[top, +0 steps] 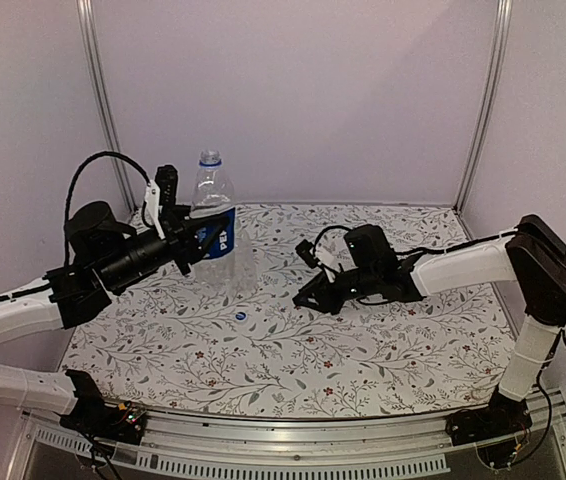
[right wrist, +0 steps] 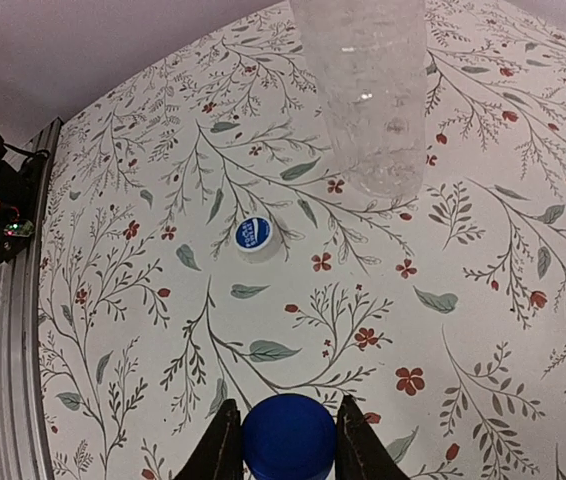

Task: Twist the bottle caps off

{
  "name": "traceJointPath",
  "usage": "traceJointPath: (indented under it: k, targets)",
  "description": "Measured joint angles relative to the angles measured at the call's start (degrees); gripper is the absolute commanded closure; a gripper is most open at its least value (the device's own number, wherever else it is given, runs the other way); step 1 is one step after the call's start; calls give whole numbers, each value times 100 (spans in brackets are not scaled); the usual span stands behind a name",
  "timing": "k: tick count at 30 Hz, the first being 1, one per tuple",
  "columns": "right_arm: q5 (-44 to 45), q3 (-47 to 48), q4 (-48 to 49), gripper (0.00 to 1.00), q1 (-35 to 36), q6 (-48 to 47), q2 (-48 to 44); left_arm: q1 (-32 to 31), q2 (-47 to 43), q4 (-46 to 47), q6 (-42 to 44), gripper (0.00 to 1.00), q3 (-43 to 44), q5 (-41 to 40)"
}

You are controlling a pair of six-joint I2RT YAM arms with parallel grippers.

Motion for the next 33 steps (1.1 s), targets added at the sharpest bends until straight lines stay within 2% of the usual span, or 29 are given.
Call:
traceJointPath:
  k: [9,23,26,33]
  targets:
    - [190,90,96,94,87,0,809,7,9,-103,24,71,46,-125]
    - [614,195,111,90,166,-70,1178,11,90,-114,31,70,52,-125]
    - [651,195,116,85,166,-83,1180,11,90,-114,31,70,52,-122]
    - [673,192,107,60,166,-107,1180,11,87,-114,31,70,52,-122]
